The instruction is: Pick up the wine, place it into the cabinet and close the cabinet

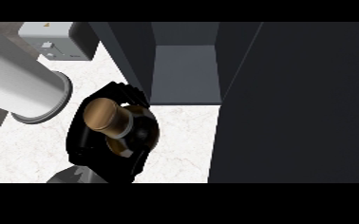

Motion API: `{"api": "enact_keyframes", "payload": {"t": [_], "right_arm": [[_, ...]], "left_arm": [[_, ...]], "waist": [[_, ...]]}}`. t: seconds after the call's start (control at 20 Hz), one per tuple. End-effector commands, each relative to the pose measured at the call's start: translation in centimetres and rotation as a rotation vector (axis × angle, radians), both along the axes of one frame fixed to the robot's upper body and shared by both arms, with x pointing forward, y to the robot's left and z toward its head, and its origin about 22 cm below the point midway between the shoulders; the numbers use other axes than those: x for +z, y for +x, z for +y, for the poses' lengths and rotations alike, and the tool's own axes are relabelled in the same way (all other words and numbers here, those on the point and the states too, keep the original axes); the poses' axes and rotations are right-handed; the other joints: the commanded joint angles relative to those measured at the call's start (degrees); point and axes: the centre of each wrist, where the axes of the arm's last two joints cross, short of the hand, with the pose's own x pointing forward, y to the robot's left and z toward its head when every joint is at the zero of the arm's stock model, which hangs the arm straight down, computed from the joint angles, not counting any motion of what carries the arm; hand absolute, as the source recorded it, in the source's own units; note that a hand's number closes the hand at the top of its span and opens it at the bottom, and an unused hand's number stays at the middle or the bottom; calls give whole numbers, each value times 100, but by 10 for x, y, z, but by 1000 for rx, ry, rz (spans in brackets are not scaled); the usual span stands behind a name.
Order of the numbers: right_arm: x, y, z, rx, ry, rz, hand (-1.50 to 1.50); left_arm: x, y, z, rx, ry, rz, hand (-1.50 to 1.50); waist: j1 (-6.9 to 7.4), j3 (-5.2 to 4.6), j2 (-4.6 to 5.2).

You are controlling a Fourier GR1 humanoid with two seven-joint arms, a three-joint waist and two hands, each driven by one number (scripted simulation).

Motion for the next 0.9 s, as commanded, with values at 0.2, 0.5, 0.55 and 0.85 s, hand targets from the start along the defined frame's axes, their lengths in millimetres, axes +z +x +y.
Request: {"api": "enact_keyframes", "payload": {"t": [0.2, 0.5, 0.55, 0.85], "right_arm": [[0, -21, -11, 22, 39, -43, -150], [3, -6, -12, 28, 14, -40, -150], [0, -25, -7, 33, 28, -36, -150], [10, -29, -9, 57, 17, -23, -150]], "left_arm": [[22, 16, -67, -8, -7, 2, 150], [19, 27, -71, 45, 8, -2, 150], [20, 23, -66, 53, 10, 8, 150], [45, 36, -101, 85, 29, 10, 150]], "waist": [[-75, 5, 8], [-2, -1, 12], [-6, 0, 5], [-35, 0, 2]]}}
